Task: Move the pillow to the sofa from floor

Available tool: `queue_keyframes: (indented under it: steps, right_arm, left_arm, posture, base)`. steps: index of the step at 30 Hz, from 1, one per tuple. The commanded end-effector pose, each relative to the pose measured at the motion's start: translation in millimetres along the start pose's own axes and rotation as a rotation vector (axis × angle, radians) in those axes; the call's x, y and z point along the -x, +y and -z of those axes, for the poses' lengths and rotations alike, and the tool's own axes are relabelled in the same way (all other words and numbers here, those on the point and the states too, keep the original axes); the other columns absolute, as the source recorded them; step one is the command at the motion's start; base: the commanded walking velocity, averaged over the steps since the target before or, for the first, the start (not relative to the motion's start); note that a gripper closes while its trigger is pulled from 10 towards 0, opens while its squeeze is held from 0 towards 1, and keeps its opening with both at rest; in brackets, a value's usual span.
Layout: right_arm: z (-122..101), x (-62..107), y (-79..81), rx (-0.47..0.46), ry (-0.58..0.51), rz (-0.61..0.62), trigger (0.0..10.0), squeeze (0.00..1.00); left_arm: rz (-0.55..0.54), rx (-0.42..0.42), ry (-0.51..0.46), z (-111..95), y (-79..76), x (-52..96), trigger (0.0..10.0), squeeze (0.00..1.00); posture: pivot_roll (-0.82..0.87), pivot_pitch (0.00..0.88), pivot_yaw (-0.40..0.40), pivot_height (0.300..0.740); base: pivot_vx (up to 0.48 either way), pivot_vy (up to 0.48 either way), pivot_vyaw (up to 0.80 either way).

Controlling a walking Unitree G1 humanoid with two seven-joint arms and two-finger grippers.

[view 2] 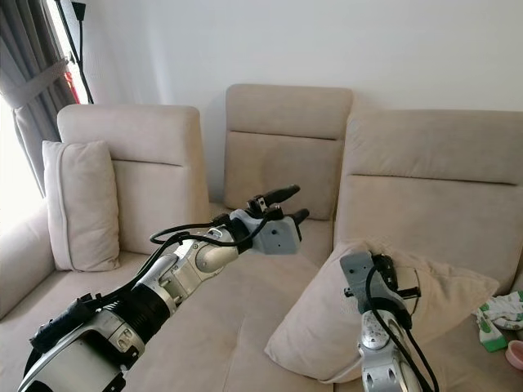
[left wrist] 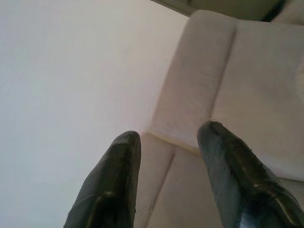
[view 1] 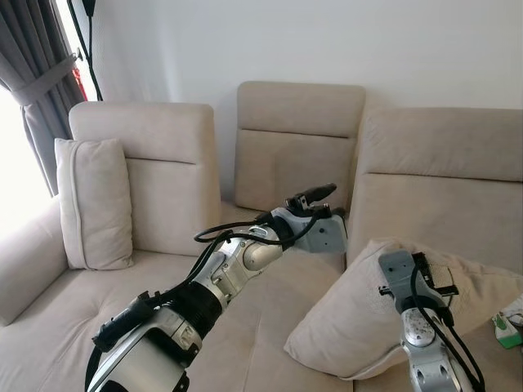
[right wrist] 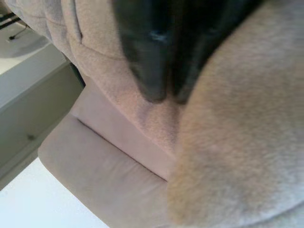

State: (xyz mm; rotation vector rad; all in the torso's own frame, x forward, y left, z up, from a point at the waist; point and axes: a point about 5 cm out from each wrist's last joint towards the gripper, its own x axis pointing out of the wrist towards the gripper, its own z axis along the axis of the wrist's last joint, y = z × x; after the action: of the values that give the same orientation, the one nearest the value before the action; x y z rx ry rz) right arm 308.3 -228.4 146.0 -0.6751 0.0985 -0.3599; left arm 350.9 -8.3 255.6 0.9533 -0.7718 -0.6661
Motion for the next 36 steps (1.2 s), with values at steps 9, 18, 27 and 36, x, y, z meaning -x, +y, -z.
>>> queue_keyframes:
  steps: [9,18,27,36]
  right_arm:
    - [12,-5.9,3.9,-0.008,0.068,-0.038,0.0,0.00]
    - [4,-13.9,8.1,-0.050,0.029,-0.092,0.0,0.00]
    - [-10,-37.9,-2.8,-0.048,-0.006,-0.091,0.0,0.00]
    - [-31,-54.1,12.9,-0.072,-0.048,-0.170,0.0,0.00]
  left_arm:
    - [-0.027,0.074,-0.033,-4,7.8,-0.8,10.0,0.00]
    - [0.113,0.188,0.291,44,-21.4,19.3,10.0,0.00]
    - [0.020,0.237,0.270,46,-8.4,24.6,10.0,0.00]
    - [0.081,0.267,0.252,42,-22.6,30.9,10.0,0.00]
  posture:
    - [-0.15,0.000,0.056,0.740]
    - [-0.14,0.000,0.053,0.740]
    - [-0.13,0.000,0.043,0.740]
    - [-0.12,0.000,0.031,0.740]
  base:
    - [0.000,0.000,0.00]
    - [0.000,0.000,0.00]
    - [0.000,0.000,0.00]
    - [0.000,0.000,0.00]
